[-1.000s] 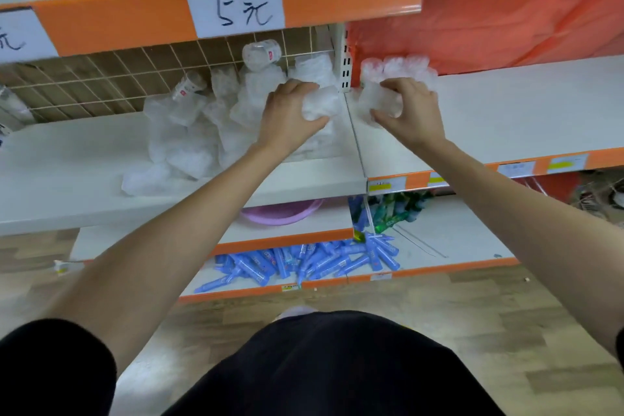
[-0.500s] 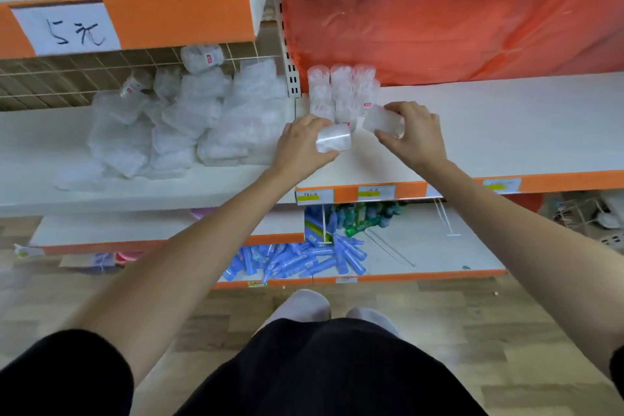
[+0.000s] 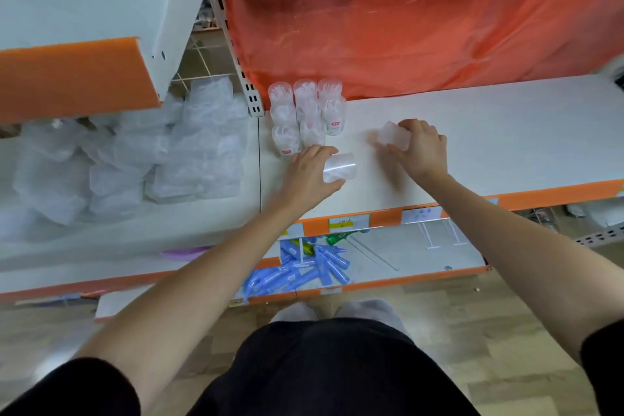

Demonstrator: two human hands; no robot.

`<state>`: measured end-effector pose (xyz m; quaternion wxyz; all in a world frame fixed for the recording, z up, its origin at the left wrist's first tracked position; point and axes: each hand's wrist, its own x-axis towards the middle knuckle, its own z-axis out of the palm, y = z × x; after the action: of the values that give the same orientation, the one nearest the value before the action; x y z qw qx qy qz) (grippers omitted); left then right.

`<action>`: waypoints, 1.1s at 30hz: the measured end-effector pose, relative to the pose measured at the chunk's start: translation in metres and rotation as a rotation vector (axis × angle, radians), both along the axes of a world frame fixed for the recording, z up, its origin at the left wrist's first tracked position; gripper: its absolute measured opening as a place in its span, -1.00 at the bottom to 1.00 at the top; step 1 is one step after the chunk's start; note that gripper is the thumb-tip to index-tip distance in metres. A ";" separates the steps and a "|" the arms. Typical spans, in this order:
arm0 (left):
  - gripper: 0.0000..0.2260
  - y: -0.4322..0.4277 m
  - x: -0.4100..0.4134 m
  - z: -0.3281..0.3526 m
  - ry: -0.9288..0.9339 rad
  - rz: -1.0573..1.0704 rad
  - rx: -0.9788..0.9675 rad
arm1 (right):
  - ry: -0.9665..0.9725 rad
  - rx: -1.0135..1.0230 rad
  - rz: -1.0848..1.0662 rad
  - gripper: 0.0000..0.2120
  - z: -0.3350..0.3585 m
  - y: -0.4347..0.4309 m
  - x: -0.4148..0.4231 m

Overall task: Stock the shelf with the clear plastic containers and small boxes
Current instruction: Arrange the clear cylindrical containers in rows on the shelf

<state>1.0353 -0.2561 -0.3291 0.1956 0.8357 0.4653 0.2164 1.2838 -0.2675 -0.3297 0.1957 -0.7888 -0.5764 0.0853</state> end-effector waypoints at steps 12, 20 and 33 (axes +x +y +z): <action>-0.61 -0.003 0.020 -0.005 -0.025 0.103 -0.029 | 0.136 0.026 0.072 -0.44 -0.016 0.016 0.031; -0.59 -0.015 0.033 -0.006 -0.021 0.159 -0.064 | 0.191 0.221 0.074 -0.41 -0.024 0.001 0.040; -0.53 -0.012 0.018 0.003 0.029 0.019 -0.117 | 0.800 -0.161 0.373 -0.84 -0.007 -0.020 -0.024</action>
<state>1.0533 -0.2680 -0.3256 0.2354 0.8214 0.4879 0.1782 1.2595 -0.2876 -0.3363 0.3226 -0.5888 -0.5793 0.4623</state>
